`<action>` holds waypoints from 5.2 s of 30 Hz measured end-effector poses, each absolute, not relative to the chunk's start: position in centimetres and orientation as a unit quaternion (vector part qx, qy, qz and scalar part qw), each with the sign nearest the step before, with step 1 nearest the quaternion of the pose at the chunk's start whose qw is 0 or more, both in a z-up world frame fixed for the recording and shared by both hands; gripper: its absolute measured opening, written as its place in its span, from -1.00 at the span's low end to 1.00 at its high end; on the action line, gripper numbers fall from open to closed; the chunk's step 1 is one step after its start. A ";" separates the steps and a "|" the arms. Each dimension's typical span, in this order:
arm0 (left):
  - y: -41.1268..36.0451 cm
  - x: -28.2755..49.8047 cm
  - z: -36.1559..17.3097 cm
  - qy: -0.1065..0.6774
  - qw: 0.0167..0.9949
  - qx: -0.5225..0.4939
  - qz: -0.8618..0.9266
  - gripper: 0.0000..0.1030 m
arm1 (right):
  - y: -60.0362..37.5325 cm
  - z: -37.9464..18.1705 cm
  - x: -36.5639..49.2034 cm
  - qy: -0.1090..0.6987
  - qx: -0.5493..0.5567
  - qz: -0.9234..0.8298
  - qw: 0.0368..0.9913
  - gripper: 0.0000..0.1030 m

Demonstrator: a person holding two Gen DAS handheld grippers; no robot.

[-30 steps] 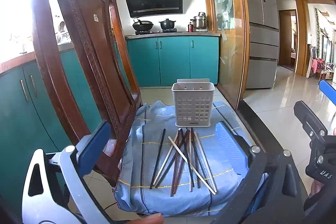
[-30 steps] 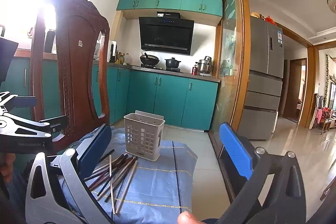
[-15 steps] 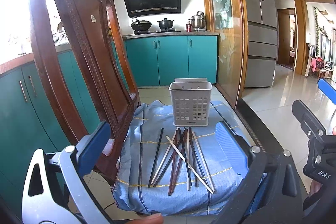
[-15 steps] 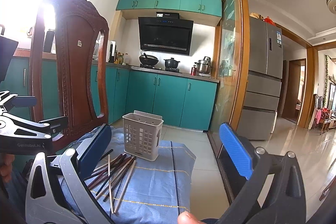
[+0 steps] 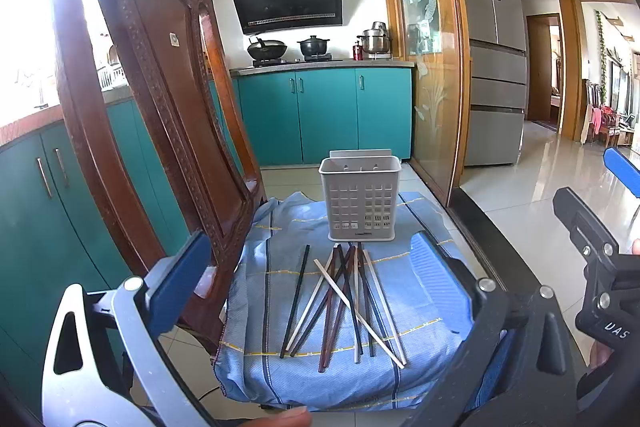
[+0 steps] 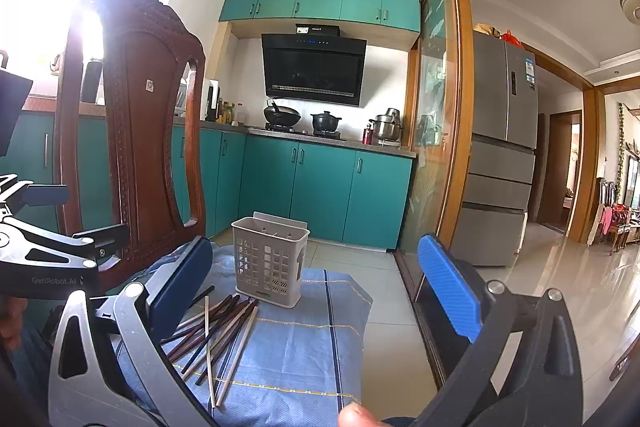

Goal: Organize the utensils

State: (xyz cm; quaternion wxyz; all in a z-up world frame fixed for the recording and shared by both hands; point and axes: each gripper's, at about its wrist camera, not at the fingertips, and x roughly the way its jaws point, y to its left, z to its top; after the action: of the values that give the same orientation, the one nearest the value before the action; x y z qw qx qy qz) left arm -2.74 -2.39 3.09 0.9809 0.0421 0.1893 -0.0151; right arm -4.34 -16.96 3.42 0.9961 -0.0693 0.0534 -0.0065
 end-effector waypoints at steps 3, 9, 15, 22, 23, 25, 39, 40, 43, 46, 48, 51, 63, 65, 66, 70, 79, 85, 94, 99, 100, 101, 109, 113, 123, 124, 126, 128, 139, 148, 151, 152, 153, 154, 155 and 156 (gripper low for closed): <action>-2.4 -2.8 3.1 0.189 0.981 0.041 -0.016 0.93 | -17.0 3.4 -4.4 0.053 -0.070 -0.007 0.996 0.95; -2.5 -2.8 3.0 0.190 0.981 0.042 -0.016 0.93 | -16.9 3.5 -4.4 0.052 -0.072 -0.006 0.996 0.95; -2.5 -2.8 2.9 0.190 0.981 0.041 -0.015 0.93 | -16.8 3.8 -4.5 0.050 -0.075 -0.007 0.996 0.95; -2.1 -2.5 2.9 0.190 0.981 0.038 -0.013 0.93 | -16.8 3.7 -4.6 0.049 -0.075 -0.007 0.996 0.95; -2.0 -2.5 2.9 0.191 0.981 0.038 -0.013 0.93 | -16.8 3.7 -4.6 0.049 -0.075 -0.007 0.996 0.95; -2.0 -2.4 2.8 0.192 0.981 0.038 -0.013 0.93 | -16.8 3.7 -4.6 0.049 -0.075 -0.007 0.996 0.95; -1.7 -1.6 2.1 0.202 0.978 0.039 -0.014 0.93 | -17.0 3.2 -3.9 0.060 -0.078 -0.009 0.995 0.95; -1.7 -1.5 2.0 0.203 0.978 0.039 -0.014 0.93 | -16.9 3.2 -3.9 0.061 -0.079 -0.009 0.995 0.95; -1.8 -1.3 1.8 0.206 0.978 0.040 -0.014 0.93 | -17.0 3.0 -3.8 0.063 -0.078 -0.010 0.995 0.95; -1.8 -1.0 1.5 0.212 0.976 0.042 -0.014 0.93 | -17.2 2.8 -3.5 0.068 -0.077 -0.012 0.995 0.95; -1.8 -0.7 1.2 0.216 0.975 0.042 -0.014 0.93 | -17.4 2.6 -3.3 0.072 -0.076 -0.013 0.994 0.95; -1.9 -0.2 0.9 0.224 0.974 0.042 -0.013 0.93 | -17.7 2.3 -2.9 0.079 -0.073 -0.014 0.994 0.95; -2.0 0.7 -0.1 0.247 0.968 0.042 -0.011 0.93 | -19.3 0.5 -1.0 0.131 -0.058 -0.029 0.989 0.95; -2.0 0.8 -0.3 0.249 0.968 0.039 -0.014 0.93 | -19.5 0.2 -0.8 0.136 -0.060 -0.032 0.988 0.95; -2.1 0.9 -0.4 0.252 0.967 0.037 -0.016 0.93 | -19.5 0.1 -0.7 0.138 -0.060 -0.031 0.988 0.95; -2.3 1.0 -0.6 0.255 0.966 0.039 -0.019 0.93 | -19.8 -0.2 -0.5 0.142 -0.058 -0.033 0.988 0.95; -2.9 1.5 -1.3 0.267 0.962 0.047 -0.020 0.93 | -20.2 -1.6 1.1 0.187 -0.057 -0.031 0.980 0.95; -3.3 2.1 -1.8 0.280 0.958 0.051 -0.019 0.93 | -20.4 -2.9 1.6 0.204 -0.060 -0.027 0.977 0.91; -3.2 1.9 -2.3 0.286 0.957 0.052 -0.011 0.93 | -20.9 -4.6 2.9 0.242 -0.035 0.003 0.970 0.21; -2.3 3.2 -1.9 0.285 0.957 0.055 -0.011 0.91 | -20.5 -5.3 5.1 0.277 -0.029 0.028 0.960 0.15; -2.1 3.8 -1.7 0.283 0.957 0.055 -0.015 0.89 | -20.3 -5.5 5.6 0.282 -0.031 0.035 0.958 0.15; -1.8 4.7 -1.6 0.282 0.958 0.055 -0.021 0.82 | -20.0 -5.8 6.3 0.290 -0.033 0.043 0.956 0.15; -1.0 15.8 -1.8 0.322 0.942 0.045 -0.082 -0.24 | -16.2 -9.1 14.4 0.375 -0.017 0.147 0.915 0.14; -1.0 21.6 -3.8 0.354 0.930 0.062 -0.077 -0.25 | -13.2 -10.1 19.1 0.427 -0.011 0.207 0.880 -0.09; 2.3 25.6 -7.5 0.393 0.917 -0.020 -0.059 -0.01 | -6.8 -13.5 22.3 0.472 -0.099 0.227 0.846 -0.17; 2.2 25.6 -7.5 0.392 0.918 -0.018 -0.061 0.00 | -6.8 -14.2 22.5 0.483 -0.092 0.229 0.840 -0.16; 1.9 25.5 -7.6 0.389 0.920 -0.001 -0.055 0.01 | -7.1 -15.3 22.8 0.510 -0.069 0.240 0.823 -0.16; 1.7 25.6 -8.0 0.394 0.918 0.010 -0.052 0.01 | -7.6 -15.7 22.9 0.514 -0.045 0.245 0.821 -0.32; 1.2 25.2 -10.3 0.424 0.904 0.023 -0.046 0.07 | -15.5 -15.3 22.2 0.532 0.052 0.195 0.823 -0.88; 0.4 26.0 -13.0 0.467 0.882 0.028 -0.049 0.07 | -21.8 -15.6 22.6 0.529 0.071 0.103 0.839 -0.82; 0.4 26.4 -13.6 0.478 0.877 0.029 -0.044 0.07 | -22.9 -15.3 22.9 0.511 0.090 0.095 0.849 -0.76; 0.4 26.7 -13.8 0.481 0.875 0.029 -0.041 0.07 | -23.0 -15.1 23.0 0.507 0.091 0.094 0.852 -0.76; 0.5 26.8 -14.0 0.485 0.873 0.029 -0.038 0.07 | -23.2 -14.9 23.1 0.500 0.088 0.092 0.857 -0.75; 0.6 27.0 -14.3 0.489 0.871 0.027 -0.035 0.07 | -23.0 -14.7 23.3 0.496 0.079 0.087 0.860 -0.75; 0.7 27.1 -14.6 0.493 0.869 0.026 -0.034 0.05 | -22.8 -14.7 23.4 0.496 0.063 0.081 0.862 -0.74; 0.8 27.3 -15.1 0.500 0.865 0.026 -0.032 -0.02 | -22.0 -15.1 24.0 0.498 0.057 0.081 0.861 -0.74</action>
State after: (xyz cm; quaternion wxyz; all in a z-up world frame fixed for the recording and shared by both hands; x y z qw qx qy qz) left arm 27.32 0.78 -15.05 0.8649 0.0263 0.5003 -0.0319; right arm 24.01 -22.03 -15.08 0.8613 0.0574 0.4984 0.0808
